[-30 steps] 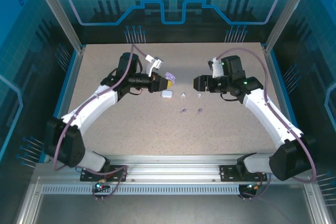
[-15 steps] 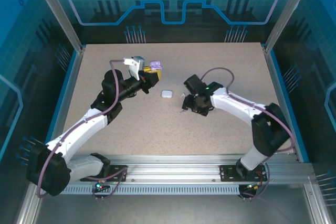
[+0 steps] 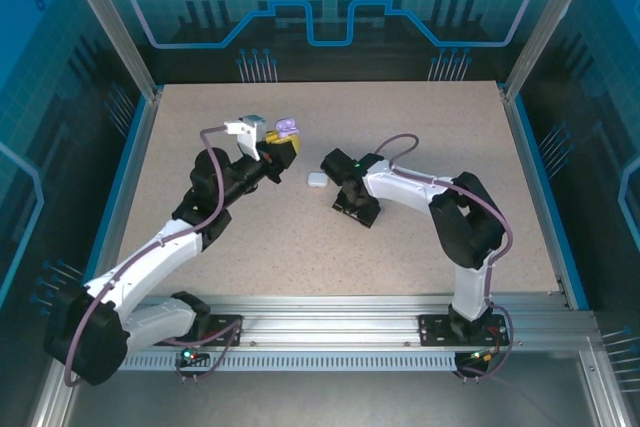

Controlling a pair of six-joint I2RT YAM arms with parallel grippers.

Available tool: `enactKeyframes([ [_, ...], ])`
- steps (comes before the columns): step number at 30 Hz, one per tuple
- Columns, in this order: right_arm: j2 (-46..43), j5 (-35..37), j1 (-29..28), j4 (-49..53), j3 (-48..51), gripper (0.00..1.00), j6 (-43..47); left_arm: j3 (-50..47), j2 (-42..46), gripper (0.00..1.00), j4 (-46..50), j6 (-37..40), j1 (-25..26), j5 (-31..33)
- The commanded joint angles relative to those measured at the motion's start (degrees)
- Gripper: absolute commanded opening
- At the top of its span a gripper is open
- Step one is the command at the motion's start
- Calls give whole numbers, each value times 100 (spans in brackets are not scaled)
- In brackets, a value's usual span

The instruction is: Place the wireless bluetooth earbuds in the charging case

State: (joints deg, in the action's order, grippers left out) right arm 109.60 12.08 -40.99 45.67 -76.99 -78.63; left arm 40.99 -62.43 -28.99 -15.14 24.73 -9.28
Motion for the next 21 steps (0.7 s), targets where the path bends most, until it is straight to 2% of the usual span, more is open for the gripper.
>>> enactKeyframes([
  [1, 197, 205, -65, 225, -278, 57, -343, -119, 222, 0, -367, -77, 49, 129],
  [12, 636, 313, 35, 380, -723, 50, -332, -241, 464, 0, -318, -51, 96, 154],
  [21, 750, 293, 118, 318, -669, 39, -271, -241, 531, 0, -291, -46, 126, 154],
])
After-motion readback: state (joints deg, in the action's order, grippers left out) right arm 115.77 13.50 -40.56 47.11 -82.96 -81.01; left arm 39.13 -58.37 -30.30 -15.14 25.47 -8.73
